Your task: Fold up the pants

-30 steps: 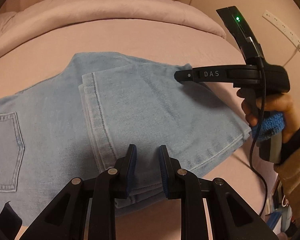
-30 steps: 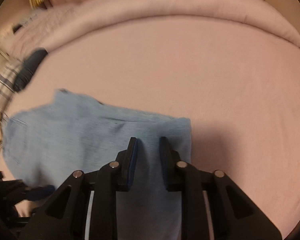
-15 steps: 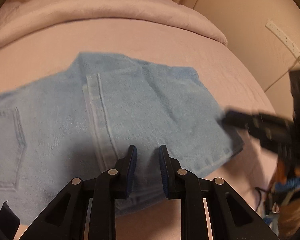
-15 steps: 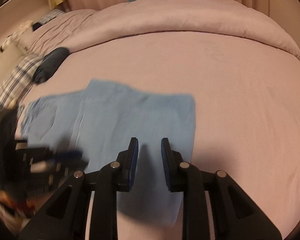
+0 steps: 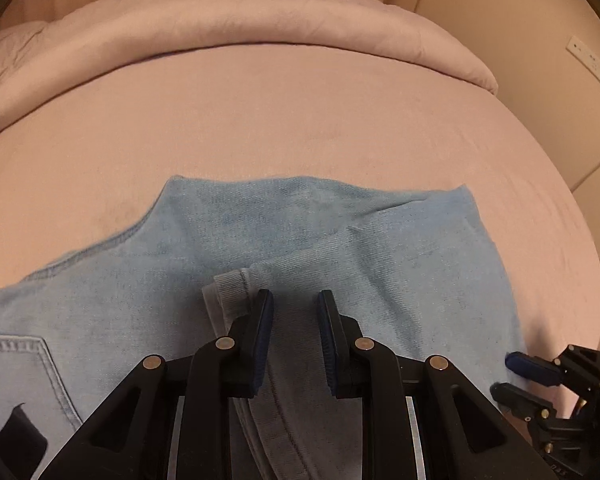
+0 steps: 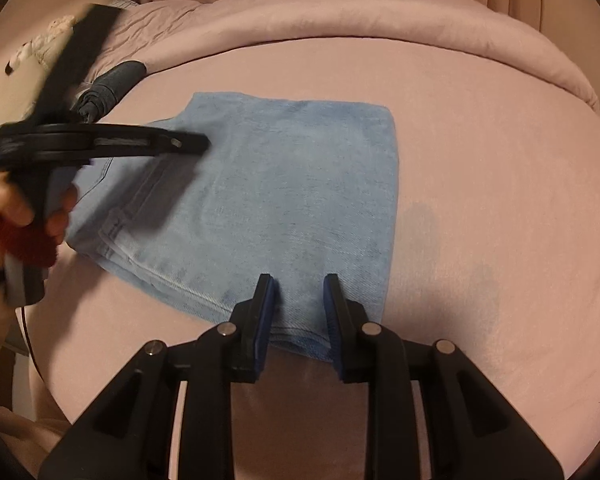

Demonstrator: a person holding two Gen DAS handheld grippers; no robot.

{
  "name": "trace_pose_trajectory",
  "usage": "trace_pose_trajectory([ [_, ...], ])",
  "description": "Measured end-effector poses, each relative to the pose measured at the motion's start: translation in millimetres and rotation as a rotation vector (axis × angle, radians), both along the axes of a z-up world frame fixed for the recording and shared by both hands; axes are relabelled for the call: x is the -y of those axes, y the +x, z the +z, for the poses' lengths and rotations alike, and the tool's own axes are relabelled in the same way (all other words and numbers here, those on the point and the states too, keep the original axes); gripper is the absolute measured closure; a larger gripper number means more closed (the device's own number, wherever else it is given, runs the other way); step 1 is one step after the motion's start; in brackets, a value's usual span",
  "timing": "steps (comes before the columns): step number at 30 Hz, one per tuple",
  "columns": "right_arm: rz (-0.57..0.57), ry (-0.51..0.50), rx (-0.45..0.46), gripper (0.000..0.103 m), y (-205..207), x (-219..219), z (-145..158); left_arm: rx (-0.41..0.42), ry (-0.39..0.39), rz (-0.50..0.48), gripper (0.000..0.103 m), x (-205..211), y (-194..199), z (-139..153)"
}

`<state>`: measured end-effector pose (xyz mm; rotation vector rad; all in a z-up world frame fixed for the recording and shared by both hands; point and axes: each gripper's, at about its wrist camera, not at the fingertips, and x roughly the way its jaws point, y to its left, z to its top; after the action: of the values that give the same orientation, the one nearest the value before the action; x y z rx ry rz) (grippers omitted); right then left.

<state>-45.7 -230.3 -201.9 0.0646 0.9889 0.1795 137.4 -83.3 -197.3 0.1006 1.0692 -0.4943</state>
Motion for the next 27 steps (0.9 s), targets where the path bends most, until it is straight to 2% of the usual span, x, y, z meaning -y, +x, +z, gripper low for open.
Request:
trace_pose_trajectory([
  [2, -0.009, 0.017, 0.0, 0.077, 1, 2, -1, 0.0, -0.003, -0.006, 0.082, -1, -1, 1],
  [5, -0.017, 0.031, -0.002, 0.077, 2, 4, -1, -0.019, -0.056, 0.01, 0.082, -20, -4, 11],
  [8, -0.025, 0.029, 0.001, 0.077, 0, 2, 0, -0.004, -0.09, 0.046, 0.082, -37, -18, 20],
  [10, -0.029, 0.028, 0.005, 0.076, 0, 2, -1, -0.01, -0.142, 0.043, 0.082, -50, -34, 23],
  [15, -0.035, 0.02, 0.004, 0.073, 0, 1, -1, 0.017, -0.107, -0.009, 0.082, -46, -72, 20],
  [17, -0.039, 0.019, 0.005, 0.073, -1, 1, -1, 0.011, -0.05, -0.024, 0.082, -41, -82, 11],
  [18, -0.041, 0.02, 0.007, 0.073, -1, 1, -1, 0.029, -0.009, -0.028, 0.082, -39, -89, 6],
  [19, -0.042, 0.019, 0.009, 0.073, -1, 1, -1, 0.06, -0.002, -0.033, 0.082, -40, -96, 5],
  [21, -0.041, 0.016, 0.009, 0.073, 0, 0, -1, 0.054, -0.022, -0.008, 0.076, -46, -100, 4],
  [24, -0.041, 0.006, 0.011, 0.073, 0, -1, -1, 0.003, -0.103, 0.04, 0.074, -61, -100, 2],
  [27, -0.05, -0.02, 0.001, 0.072, 1, -4, 3, 0.003, -0.11, 0.049, 0.072, -67, -106, 7],
])
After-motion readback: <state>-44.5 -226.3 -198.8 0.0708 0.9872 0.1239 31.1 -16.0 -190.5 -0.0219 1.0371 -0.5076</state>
